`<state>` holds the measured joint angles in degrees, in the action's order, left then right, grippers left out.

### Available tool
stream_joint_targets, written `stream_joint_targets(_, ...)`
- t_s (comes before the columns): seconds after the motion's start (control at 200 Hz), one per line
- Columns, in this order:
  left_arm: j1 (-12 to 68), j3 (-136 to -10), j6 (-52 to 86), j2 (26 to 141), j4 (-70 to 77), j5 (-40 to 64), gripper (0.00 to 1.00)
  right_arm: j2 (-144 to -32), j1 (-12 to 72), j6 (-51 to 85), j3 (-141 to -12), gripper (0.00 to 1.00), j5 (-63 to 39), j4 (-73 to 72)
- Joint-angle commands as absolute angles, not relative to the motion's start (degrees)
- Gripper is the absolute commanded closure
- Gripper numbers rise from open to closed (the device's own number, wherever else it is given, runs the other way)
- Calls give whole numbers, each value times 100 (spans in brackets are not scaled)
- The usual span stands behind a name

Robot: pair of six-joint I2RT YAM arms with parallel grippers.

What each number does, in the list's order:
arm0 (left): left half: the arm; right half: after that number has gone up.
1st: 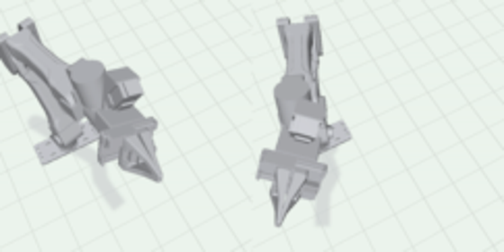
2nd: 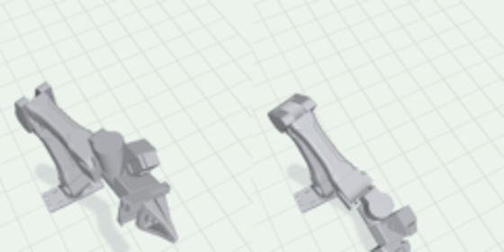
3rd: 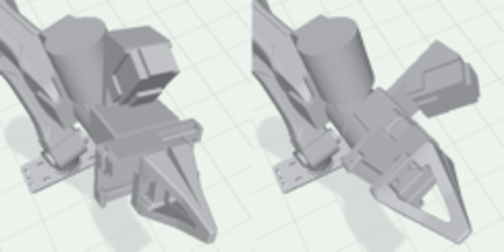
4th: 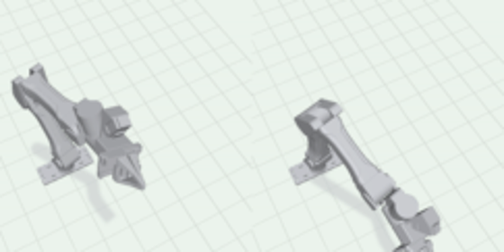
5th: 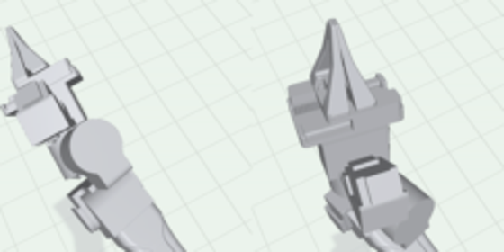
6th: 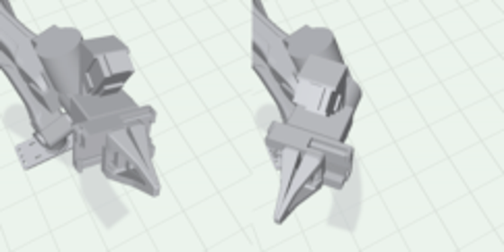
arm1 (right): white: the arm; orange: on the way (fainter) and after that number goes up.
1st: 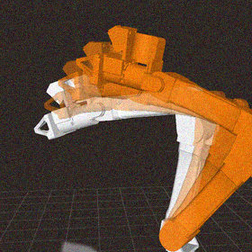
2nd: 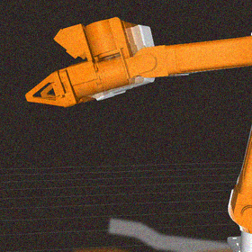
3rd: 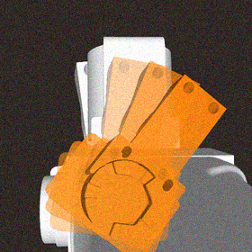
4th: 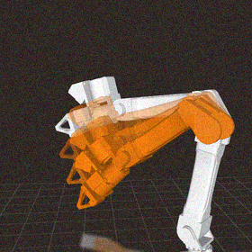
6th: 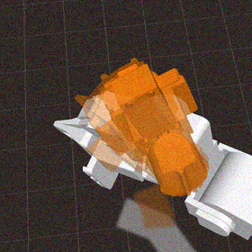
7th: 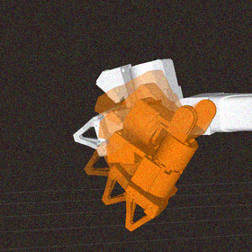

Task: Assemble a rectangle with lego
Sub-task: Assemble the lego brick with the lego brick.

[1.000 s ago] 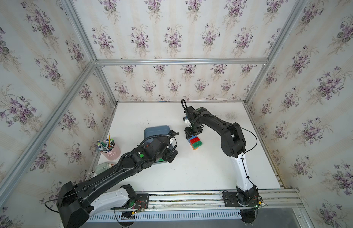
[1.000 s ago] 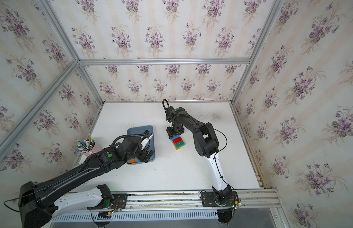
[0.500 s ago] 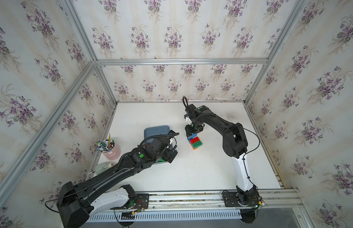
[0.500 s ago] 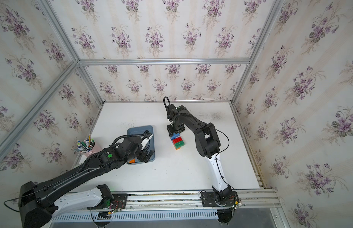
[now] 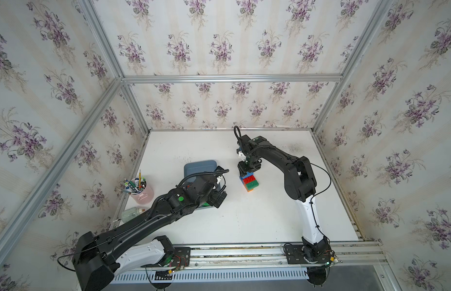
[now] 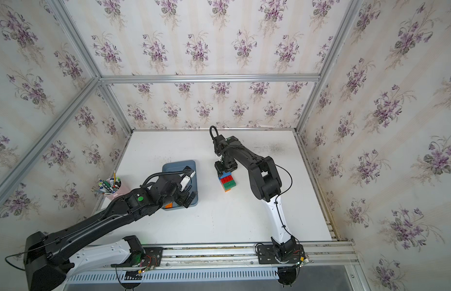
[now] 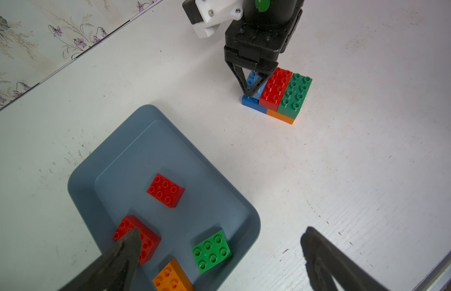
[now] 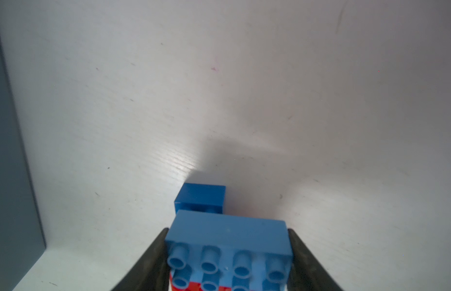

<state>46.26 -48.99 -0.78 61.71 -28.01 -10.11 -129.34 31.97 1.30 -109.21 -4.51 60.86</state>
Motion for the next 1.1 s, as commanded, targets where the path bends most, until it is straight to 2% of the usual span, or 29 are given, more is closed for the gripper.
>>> stream_joint_targets(0.0,4619,-4904,-82,6196,-2655,-1072,0,-12993,3201,56,-10916,53,-397,6174)
stream_joint_targets(1.094,4622,-4892,-105,6249,-2653,-1138,0,-13181,3327,167,-10943,55,-340,6198)
